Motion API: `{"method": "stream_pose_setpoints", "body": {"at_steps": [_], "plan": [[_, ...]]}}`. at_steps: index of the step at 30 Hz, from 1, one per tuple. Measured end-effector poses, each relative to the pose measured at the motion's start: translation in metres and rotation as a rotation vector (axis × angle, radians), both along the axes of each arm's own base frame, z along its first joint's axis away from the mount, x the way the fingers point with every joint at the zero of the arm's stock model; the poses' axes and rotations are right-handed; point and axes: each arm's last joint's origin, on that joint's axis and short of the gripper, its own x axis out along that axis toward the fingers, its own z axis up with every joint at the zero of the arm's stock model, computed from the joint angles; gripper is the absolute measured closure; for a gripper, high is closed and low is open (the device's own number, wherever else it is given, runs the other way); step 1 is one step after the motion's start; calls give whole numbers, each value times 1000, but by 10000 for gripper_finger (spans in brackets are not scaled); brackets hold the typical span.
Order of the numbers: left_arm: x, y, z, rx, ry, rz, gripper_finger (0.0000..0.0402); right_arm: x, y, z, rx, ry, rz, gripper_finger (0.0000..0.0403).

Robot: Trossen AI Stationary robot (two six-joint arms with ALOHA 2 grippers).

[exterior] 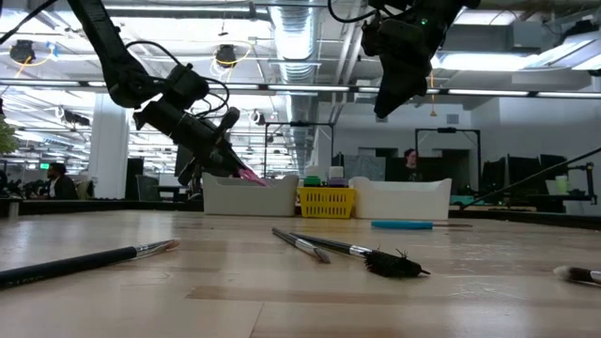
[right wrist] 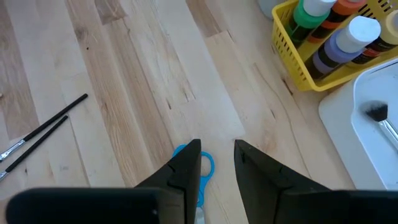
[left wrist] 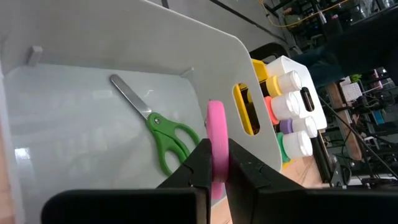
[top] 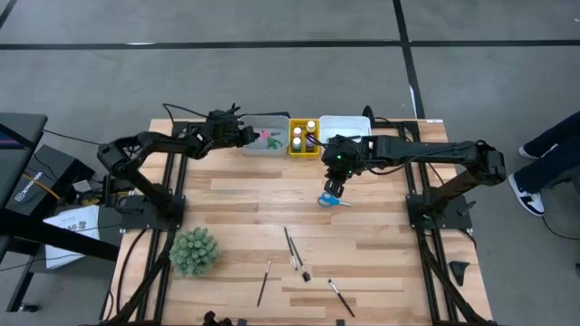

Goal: Pick & Place Paint Supplies
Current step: Put the pink scissors into the gray bin, then put the blue scissors into the gray bin

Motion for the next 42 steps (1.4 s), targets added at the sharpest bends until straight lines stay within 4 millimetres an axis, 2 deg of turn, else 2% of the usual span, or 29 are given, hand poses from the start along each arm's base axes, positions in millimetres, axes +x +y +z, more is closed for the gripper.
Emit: {"method": "stream_pose_setpoints", "body": {"at_steps": [18, 36, 42], "plan": [[1, 2, 3, 36, -9, 42, 343, 0, 0, 0, -2, 0, 3, 310], [1, 2, 4, 49, -21, 42, 338, 2, 0, 1, -4, -22, 1, 310], [3, -2, 21, 110, -91, 19, 338, 2, 0, 1, -4, -22, 0, 310]]}}
